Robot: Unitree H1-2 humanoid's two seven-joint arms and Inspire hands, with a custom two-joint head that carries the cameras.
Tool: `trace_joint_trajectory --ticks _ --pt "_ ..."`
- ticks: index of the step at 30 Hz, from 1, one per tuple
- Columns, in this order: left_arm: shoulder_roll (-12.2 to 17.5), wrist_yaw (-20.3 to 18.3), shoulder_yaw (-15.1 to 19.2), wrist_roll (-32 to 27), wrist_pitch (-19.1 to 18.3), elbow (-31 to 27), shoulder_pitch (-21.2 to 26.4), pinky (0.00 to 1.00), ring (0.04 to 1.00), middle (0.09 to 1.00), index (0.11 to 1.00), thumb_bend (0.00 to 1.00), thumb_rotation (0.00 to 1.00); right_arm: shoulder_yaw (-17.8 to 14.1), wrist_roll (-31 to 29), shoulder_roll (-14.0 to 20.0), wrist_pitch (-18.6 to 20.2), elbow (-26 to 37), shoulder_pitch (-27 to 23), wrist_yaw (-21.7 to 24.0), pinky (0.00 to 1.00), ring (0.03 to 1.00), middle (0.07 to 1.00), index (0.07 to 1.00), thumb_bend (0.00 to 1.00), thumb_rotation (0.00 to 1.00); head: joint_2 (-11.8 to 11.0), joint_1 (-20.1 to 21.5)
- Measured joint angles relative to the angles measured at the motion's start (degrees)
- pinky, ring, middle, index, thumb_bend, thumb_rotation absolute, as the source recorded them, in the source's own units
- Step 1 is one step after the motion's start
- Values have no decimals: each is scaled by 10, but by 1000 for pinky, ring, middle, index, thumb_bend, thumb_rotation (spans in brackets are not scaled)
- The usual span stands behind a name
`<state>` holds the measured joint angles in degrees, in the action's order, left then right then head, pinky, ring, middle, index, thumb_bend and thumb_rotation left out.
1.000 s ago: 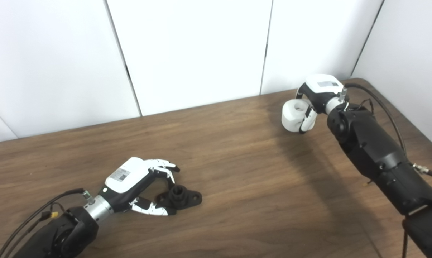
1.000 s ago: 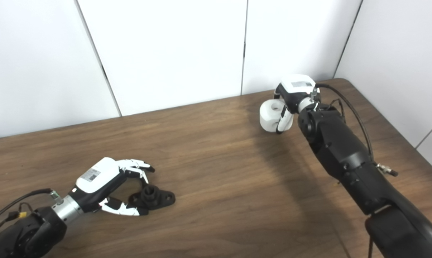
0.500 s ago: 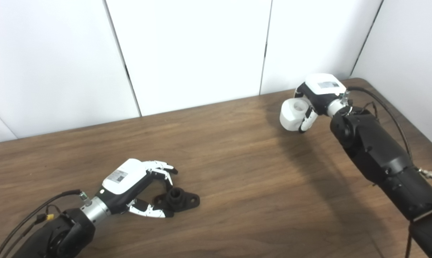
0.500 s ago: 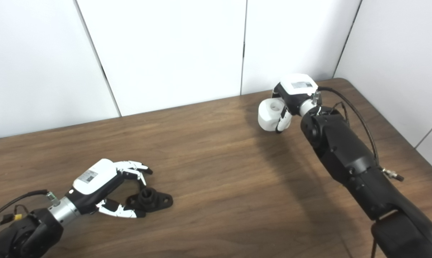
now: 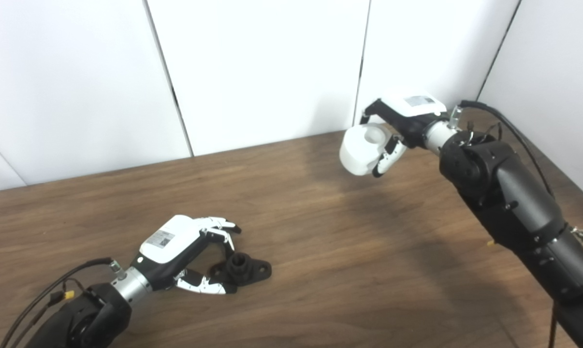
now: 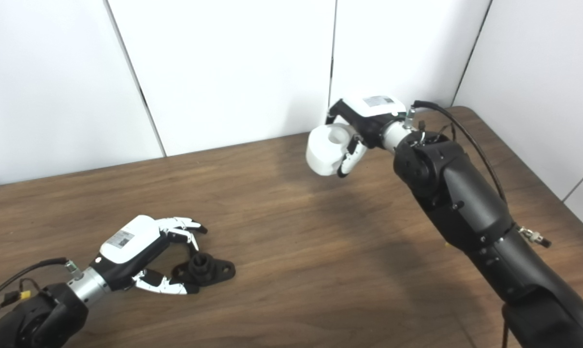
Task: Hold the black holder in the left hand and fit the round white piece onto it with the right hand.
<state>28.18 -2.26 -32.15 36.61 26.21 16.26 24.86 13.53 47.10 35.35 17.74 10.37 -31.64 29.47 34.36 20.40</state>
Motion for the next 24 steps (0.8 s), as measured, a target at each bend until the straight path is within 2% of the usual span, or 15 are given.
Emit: trace_joint_trajectory --ticks 8,11,17,24 --pt "-14 0 5 6 -2 11 0 830 888 843 483 525 65 6 -15 -13 -11 47 3 23 761 870 777 483 520 142 11 -37" --pt "-16 0 6 7 -5 12 0 823 889 846 483 525 66 10 -19 -20 -13 62 4 37 742 870 780 483 520 142 21 -68" --pt "-24 -1 7 16 -16 12 1 845 906 857 484 525 68 11 -47 -33 -27 77 4 46 723 857 776 482 520 141 32 -100" --pt "-31 -3 6 22 -31 12 5 845 913 855 483 524 71 21 -73 -58 -67 84 5 44 688 839 766 481 522 142 42 -127"
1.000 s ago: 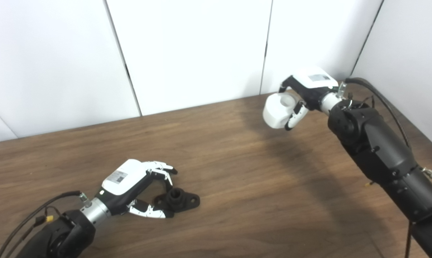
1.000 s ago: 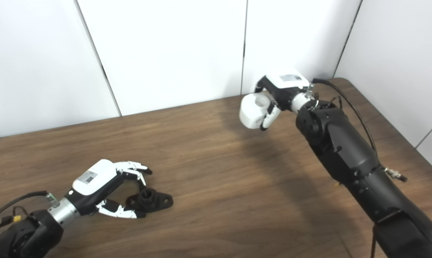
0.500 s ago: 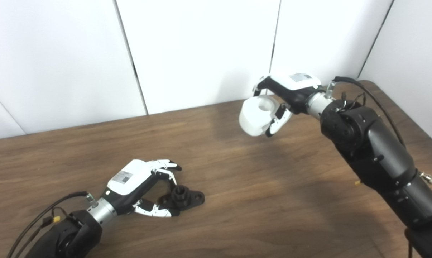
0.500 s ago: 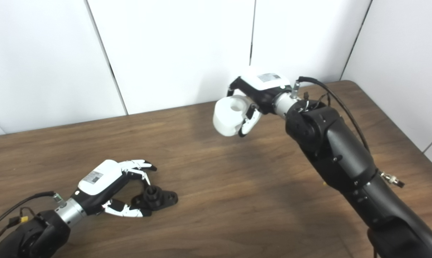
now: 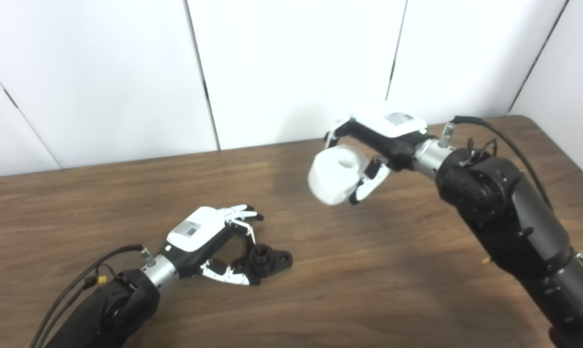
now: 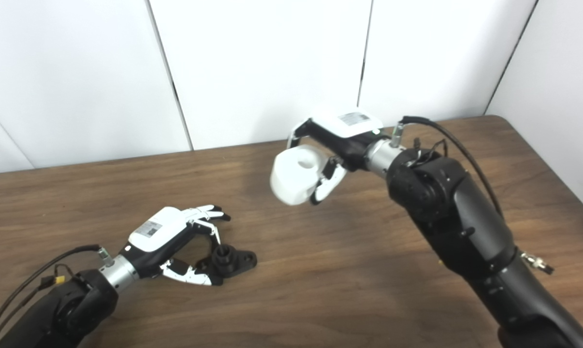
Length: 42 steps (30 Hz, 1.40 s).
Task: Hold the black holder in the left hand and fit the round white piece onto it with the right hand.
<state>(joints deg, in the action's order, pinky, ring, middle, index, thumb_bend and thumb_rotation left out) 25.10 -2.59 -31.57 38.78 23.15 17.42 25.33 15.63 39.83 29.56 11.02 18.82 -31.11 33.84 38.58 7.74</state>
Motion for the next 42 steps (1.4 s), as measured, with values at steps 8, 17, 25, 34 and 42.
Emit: trace_joint_trajectory --ticks 8,17,25,34,42 --pt "-9 0 1 4 -9 0 1 859 915 860 482 525 70 15 -3 -35 -20 0 8 -2 723 844 765 480 523 142 12 -35" --pt "-17 0 0 5 -21 2 2 873 925 863 482 524 72 41 -10 -64 -25 1 11 0 742 846 767 481 522 141 21 -66" --pt "-20 0 -4 17 -24 2 8 870 929 871 481 524 75 69 -6 -96 -47 -29 15 -2 728 841 765 480 523 141 26 -80" --pt "-25 -1 -6 17 -28 4 10 874 930 872 480 524 73 74 -2 -109 -57 -55 15 -5 706 847 770 481 521 142 31 -89" --pt "-27 0 -6 17 -28 5 10 880 937 881 480 524 74 74 -3 -112 -67 -67 7 -5 730 840 768 481 521 141 33 -93"
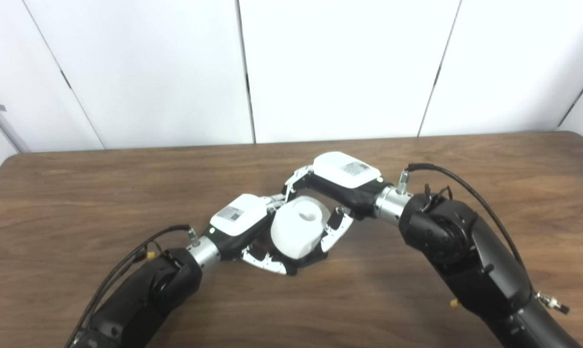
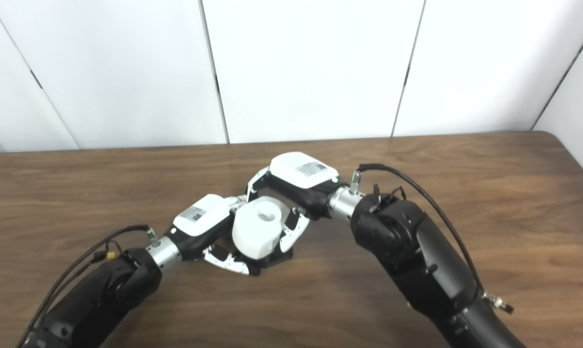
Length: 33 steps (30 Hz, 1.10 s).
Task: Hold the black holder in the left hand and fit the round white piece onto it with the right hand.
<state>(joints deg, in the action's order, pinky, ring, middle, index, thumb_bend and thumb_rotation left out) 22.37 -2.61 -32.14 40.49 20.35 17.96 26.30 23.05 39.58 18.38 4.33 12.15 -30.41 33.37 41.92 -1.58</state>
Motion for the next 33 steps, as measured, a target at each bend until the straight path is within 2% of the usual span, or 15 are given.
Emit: trace_joint_trajectory --ticks 18,33 --pt "0 -2 0 0 -2 -1 0 875 932 878 481 524 73 5 0 5 -1 -1 -9 10 753 846 767 481 522 139 8 4" --pt "0 -15 2 0 -16 -11 -1 862 921 879 480 524 73 13 -5 15 -24 1 -15 21 769 847 762 481 523 138 15 2"
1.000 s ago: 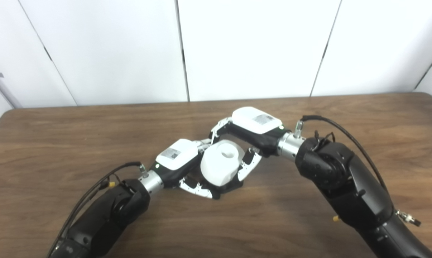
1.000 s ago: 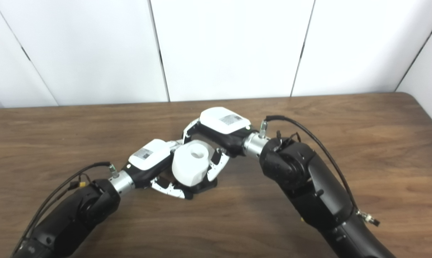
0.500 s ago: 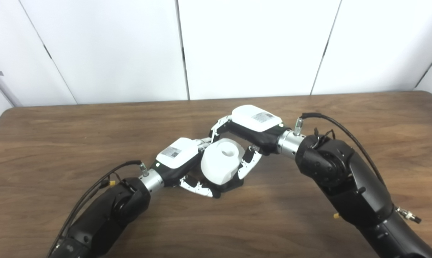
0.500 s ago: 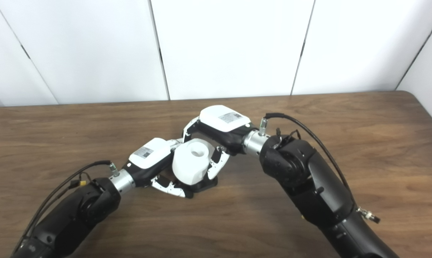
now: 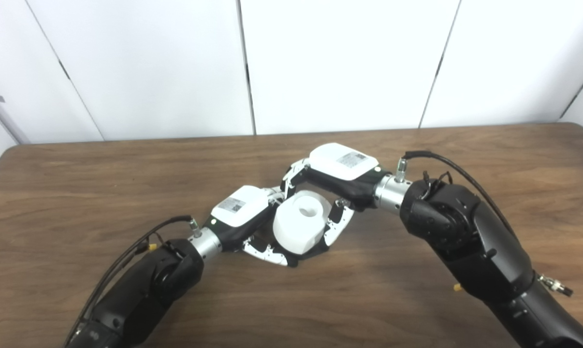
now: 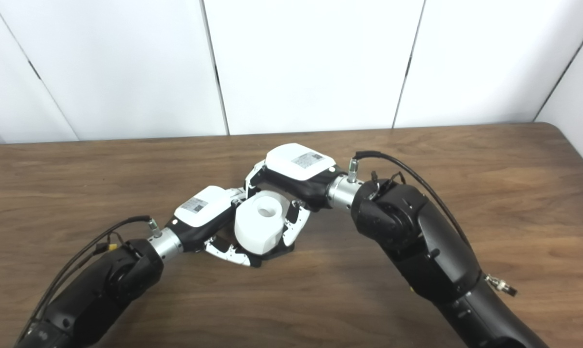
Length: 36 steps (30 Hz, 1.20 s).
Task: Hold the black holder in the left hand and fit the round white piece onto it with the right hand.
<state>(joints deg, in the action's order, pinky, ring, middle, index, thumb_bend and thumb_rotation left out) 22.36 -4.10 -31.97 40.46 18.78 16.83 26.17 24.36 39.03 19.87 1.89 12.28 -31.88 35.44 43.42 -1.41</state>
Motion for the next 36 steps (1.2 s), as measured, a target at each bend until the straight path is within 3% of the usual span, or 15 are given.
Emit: trace_joint_trajectory --ticks 23,36 --pt "1 -5 1 0 -6 -8 -2 862 912 884 481 523 76 15 12 -1 -5 -9 -18 4 752 854 761 483 522 140 7 -3" --pt "1 -9 1 0 -14 -14 -4 868 908 888 481 524 75 20 15 0 -30 -18 -26 3 743 838 753 482 522 140 12 -3"
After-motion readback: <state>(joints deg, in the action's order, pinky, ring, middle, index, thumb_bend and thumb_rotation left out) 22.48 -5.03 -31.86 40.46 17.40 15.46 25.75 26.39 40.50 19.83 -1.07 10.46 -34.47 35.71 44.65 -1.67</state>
